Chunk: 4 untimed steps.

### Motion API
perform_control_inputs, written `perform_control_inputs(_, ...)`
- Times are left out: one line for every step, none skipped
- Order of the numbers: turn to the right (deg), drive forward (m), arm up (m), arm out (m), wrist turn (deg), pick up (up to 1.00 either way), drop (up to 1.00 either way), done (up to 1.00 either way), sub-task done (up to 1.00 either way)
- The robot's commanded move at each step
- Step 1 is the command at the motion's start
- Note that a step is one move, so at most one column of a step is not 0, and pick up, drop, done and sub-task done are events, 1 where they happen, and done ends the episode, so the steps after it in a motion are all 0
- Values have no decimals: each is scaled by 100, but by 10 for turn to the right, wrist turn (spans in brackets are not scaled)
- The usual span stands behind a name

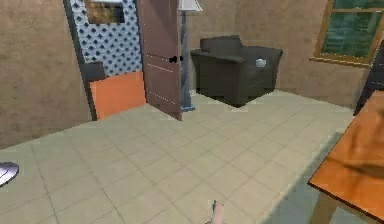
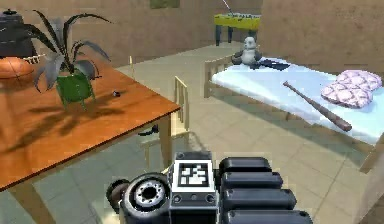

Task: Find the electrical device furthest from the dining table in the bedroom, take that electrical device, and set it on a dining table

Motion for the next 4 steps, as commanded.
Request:
perform_control_inputs(0, 95, 0, 0, 0, 0, 0, 0, 0)
perform_control_inputs(450, 0, 0, 0, 0, 0, 0, 0, 0)
perform_control_inputs(0, 100, 0, 0, 0, 0, 0, 0, 0)
perform_control_inputs(150, 0, 0, 0, 0, 0, 0, 0, 0)
